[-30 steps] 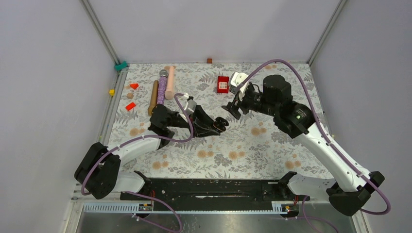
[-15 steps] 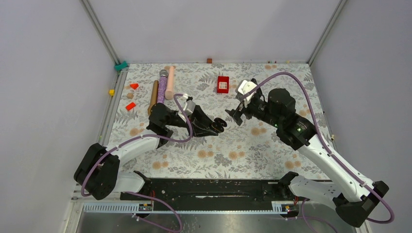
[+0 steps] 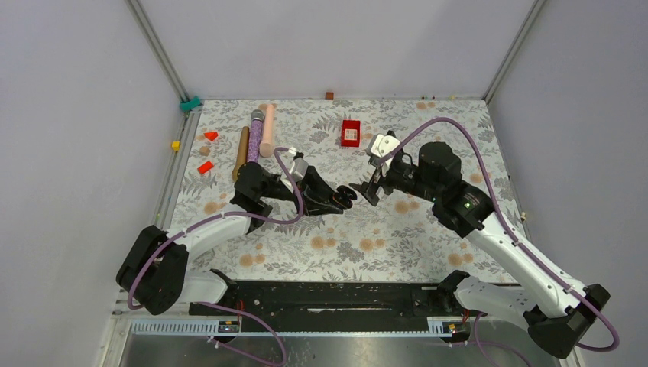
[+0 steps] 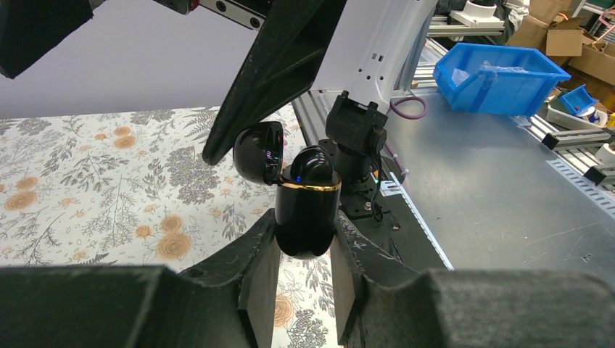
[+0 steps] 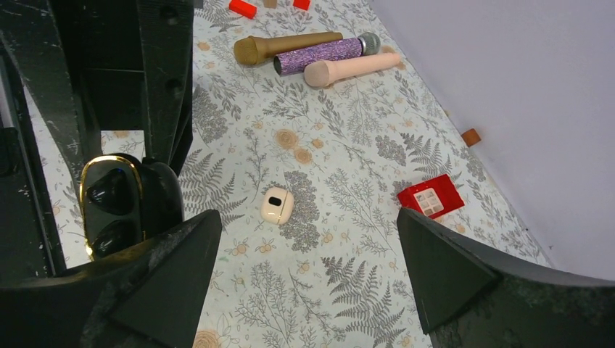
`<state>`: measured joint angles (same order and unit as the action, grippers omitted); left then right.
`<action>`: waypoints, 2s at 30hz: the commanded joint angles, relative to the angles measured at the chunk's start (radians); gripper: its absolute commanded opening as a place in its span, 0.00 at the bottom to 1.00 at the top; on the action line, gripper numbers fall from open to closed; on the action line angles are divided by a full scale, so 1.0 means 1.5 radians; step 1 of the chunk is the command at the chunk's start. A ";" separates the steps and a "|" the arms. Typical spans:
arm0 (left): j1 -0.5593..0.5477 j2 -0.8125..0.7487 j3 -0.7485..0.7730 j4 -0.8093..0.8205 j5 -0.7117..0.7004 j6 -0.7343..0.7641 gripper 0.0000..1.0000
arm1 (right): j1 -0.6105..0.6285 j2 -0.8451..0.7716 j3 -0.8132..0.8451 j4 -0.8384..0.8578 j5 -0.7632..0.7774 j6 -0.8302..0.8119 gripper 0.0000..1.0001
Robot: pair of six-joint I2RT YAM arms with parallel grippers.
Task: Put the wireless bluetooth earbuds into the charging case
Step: Close the charging case.
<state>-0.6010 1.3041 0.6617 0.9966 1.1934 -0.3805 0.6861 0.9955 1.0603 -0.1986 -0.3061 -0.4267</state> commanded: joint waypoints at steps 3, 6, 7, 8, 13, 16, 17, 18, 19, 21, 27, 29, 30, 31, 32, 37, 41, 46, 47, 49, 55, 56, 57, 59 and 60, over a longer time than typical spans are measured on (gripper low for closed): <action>0.003 -0.014 0.023 0.033 0.001 0.009 0.00 | -0.001 -0.020 -0.006 0.012 -0.033 -0.015 0.99; 0.003 -0.012 0.025 0.035 0.000 0.007 0.00 | -0.001 -0.026 -0.009 0.009 -0.053 -0.019 1.00; 0.003 -0.011 0.025 0.035 -0.001 0.007 0.00 | -0.002 -0.028 -0.009 0.006 -0.064 -0.020 1.00; 0.003 -0.010 0.026 0.036 -0.001 0.006 0.00 | -0.002 -0.030 -0.009 0.003 -0.072 -0.022 0.99; 0.003 -0.008 0.025 0.038 -0.004 0.004 0.00 | -0.002 -0.032 -0.005 -0.008 -0.100 -0.023 0.99; 0.003 -0.008 0.025 0.038 -0.005 0.005 0.00 | -0.002 -0.032 -0.005 -0.012 -0.110 -0.025 0.99; 0.003 -0.007 0.024 0.038 -0.005 0.006 0.00 | -0.002 -0.033 -0.005 -0.013 -0.112 -0.025 1.00; 0.003 -0.007 0.025 0.037 -0.006 0.004 0.00 | -0.002 -0.034 -0.004 -0.015 -0.115 -0.025 0.99; 0.003 -0.007 0.025 0.038 -0.007 0.004 0.00 | -0.001 -0.034 -0.003 -0.016 -0.118 -0.026 1.00; 0.003 -0.004 0.026 0.037 -0.011 0.002 0.00 | -0.003 -0.037 -0.001 -0.021 -0.126 -0.025 0.99; 0.004 0.006 0.036 0.002 -0.068 0.003 0.01 | -0.006 -0.041 0.030 -0.014 0.002 0.021 0.99; 0.004 0.013 0.043 -0.024 -0.091 0.007 0.00 | -0.009 -0.040 0.043 0.005 0.140 0.041 0.99; 0.004 0.016 0.047 -0.035 -0.102 0.008 0.00 | -0.013 -0.039 0.048 0.014 0.197 0.048 0.99; 0.004 0.021 0.050 -0.047 -0.113 0.009 0.00 | -0.018 -0.038 0.050 0.021 0.242 0.053 1.00; 0.004 0.024 0.053 -0.058 -0.124 0.009 0.01 | -0.025 -0.040 0.050 0.028 0.273 0.055 0.99; 0.004 0.036 0.061 -0.099 -0.169 0.005 0.01 | -0.062 -0.056 0.032 0.054 0.322 0.089 0.99; 0.004 0.044 0.064 -0.120 -0.218 -0.009 0.01 | -0.064 -0.072 0.009 0.042 0.327 0.076 0.99; 0.004 0.074 0.102 -0.206 -0.279 -0.020 0.00 | -0.066 -0.099 -0.020 0.044 0.344 0.056 1.00; 0.004 0.082 0.108 -0.220 -0.285 -0.025 0.00 | -0.068 -0.104 -0.027 0.048 0.346 0.054 0.99; 0.004 0.096 0.121 -0.230 -0.292 -0.036 0.00 | -0.072 -0.112 -0.044 0.061 0.349 0.053 0.99; 0.003 0.158 0.176 -0.287 -0.304 -0.051 0.00 | -0.090 -0.130 -0.103 0.126 0.386 0.051 0.99; 0.002 0.169 0.189 -0.299 -0.304 -0.051 0.00 | -0.095 -0.133 -0.109 0.151 0.394 0.055 1.00; 0.002 0.183 0.199 -0.309 -0.303 -0.051 0.00 | -0.101 -0.135 -0.114 0.160 0.399 0.060 0.99; 0.002 0.207 0.222 -0.328 -0.297 -0.053 0.00 | -0.110 -0.138 -0.119 0.166 0.401 0.061 1.00; 0.001 0.221 0.239 -0.334 -0.291 -0.055 0.00 | -0.113 -0.138 -0.121 0.168 0.400 0.063 0.99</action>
<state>-0.6006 1.5841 0.9237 0.5415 0.7647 -0.4461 0.5396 0.8131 0.8829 -0.0608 0.2459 -0.3428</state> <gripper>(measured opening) 0.286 0.993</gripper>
